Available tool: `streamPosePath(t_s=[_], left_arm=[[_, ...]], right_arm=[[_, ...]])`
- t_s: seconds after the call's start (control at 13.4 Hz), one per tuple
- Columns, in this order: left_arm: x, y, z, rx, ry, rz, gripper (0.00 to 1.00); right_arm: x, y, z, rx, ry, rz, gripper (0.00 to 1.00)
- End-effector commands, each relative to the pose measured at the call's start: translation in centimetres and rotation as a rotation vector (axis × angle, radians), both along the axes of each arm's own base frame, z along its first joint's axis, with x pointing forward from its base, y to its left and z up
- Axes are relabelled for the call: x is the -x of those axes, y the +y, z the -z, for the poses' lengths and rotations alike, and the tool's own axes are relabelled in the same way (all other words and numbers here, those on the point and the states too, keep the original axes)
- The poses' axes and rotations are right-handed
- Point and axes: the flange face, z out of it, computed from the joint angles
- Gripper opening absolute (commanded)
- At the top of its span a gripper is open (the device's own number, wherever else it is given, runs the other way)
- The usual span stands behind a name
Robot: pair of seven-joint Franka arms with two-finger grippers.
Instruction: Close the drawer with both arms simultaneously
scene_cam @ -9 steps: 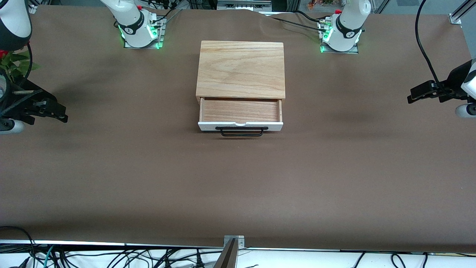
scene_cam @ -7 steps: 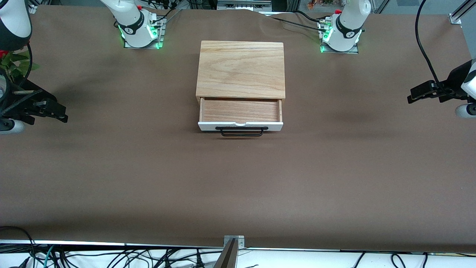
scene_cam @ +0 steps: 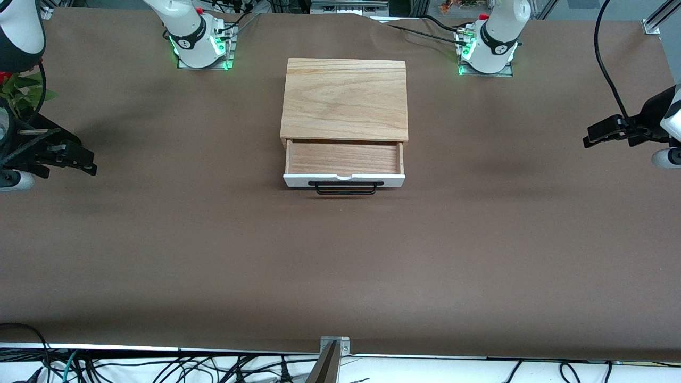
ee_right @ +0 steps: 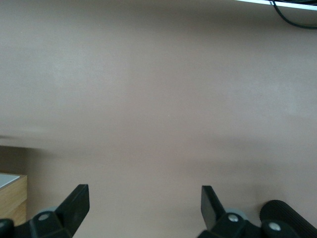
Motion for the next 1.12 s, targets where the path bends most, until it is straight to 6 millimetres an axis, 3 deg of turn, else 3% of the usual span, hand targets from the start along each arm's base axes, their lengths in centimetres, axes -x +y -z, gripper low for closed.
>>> streamPosePath(t_s=[0.0, 0.45, 0.75, 1.04], left_arm=[[-0.3, 0.3, -1.1, 0.004, -0.017, 0.002, 1.00], [-0.3, 0.8, -1.7, -0.002, -0.030, -0.021, 1.00], [-0.3, 2.5, -1.6, -0.002, -0.027, -0.048, 1.00], [-0.5, 2.4, -1.2, 0.001, -0.019, -0.038, 1.00]], right_arm=[[0.3, -0.1, -0.3, -0.007, 0.003, 0.004, 1.00], [0.8, -0.3, -0.5, -0.004, 0.021, 0.007, 1.00], [0.8, -0.3, -0.5, -0.002, 0.023, 0.007, 1.00], [0.8, -0.2, -0.5, -0.003, 0.021, 0.006, 1.00]])
